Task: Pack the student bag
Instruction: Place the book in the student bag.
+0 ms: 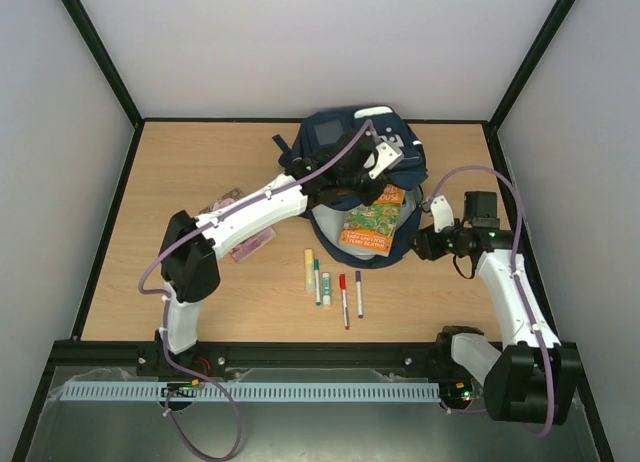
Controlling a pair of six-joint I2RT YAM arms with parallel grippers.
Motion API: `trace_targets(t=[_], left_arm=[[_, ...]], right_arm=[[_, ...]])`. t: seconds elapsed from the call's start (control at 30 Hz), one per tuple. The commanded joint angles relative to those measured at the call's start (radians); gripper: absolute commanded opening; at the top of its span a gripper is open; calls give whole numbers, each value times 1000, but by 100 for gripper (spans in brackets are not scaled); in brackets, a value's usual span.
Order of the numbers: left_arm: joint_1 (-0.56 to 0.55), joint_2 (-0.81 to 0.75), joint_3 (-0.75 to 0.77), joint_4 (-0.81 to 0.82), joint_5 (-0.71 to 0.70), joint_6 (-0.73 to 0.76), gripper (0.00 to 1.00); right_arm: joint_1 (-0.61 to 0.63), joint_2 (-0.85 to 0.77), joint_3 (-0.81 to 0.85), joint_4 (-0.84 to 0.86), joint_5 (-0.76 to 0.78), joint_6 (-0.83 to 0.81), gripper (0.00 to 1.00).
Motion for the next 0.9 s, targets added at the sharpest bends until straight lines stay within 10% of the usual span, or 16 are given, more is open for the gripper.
trace_targets(t=[0.0, 0.43, 0.87], left_arm=[[-9, -108, -30, 96, 73, -26, 2], [28, -119, -81, 118, 111, -46, 2], [40, -138, -121, 132, 103, -38, 2]], right_arm=[[89, -10, -61, 104, 102, -46, 58], [479, 97, -162, 290, 438, -65, 66], [507, 164, -164, 483, 706, -78, 59]])
